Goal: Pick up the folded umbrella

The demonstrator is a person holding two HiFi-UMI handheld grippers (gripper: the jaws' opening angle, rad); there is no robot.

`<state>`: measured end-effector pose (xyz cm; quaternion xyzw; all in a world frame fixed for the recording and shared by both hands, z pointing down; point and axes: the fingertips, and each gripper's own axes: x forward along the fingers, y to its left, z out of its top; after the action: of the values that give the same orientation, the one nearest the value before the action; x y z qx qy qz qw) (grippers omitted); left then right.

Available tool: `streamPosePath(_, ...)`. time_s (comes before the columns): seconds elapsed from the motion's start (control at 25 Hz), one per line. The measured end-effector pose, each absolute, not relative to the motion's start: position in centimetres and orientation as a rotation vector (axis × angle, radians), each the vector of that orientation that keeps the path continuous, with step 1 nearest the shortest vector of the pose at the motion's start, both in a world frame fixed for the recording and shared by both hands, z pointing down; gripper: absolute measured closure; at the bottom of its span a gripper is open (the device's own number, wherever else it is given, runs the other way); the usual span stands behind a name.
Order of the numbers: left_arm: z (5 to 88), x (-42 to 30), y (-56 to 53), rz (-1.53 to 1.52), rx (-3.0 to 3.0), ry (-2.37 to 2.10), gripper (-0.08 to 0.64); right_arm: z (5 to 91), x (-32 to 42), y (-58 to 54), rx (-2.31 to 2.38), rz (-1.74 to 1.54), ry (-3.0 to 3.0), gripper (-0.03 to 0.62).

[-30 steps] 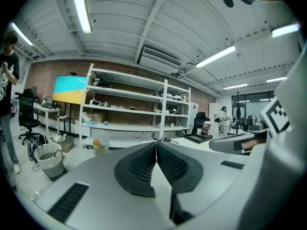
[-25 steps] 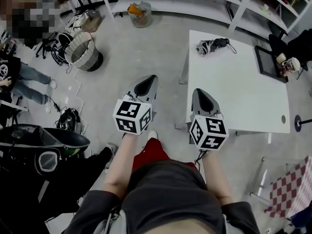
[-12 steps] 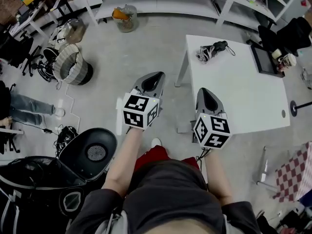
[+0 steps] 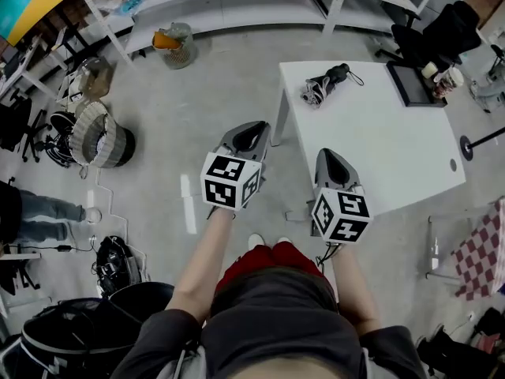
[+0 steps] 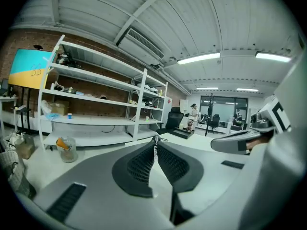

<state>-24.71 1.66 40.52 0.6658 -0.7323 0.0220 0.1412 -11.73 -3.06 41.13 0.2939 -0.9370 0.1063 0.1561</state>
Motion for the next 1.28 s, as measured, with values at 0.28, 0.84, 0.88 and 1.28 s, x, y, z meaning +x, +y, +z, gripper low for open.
streamPosePath(0.28, 40.9, -24.1, -2.8, 0.132, 1.994, -2.033, 0.525, 41.4, -10.2, -6.4, 0.977, 0.329, -2.63, 0.574)
streamPosePath(0.84, 42.2, -23.4, -13.7, 0.275, 2.113, -1.87, 0.437, 42.6, -7.3, -15.7, 1.233, 0.402, -2.533, 0.574)
streamPosePath(0.88, 42.4, -23.4, -14.5, 0.287, 2.117, -1.858, 0.431, 42.7, -7.5, -16.4, 1.241, 0.407, -2.529, 0.574)
streamPosePath(1.28, 45.3, -23.3, -22.2, 0.435, 2.123, -1.766, 0.331, 43.5, -7.7, -21.5, 1.292, 0.435, -2.492, 0.574)
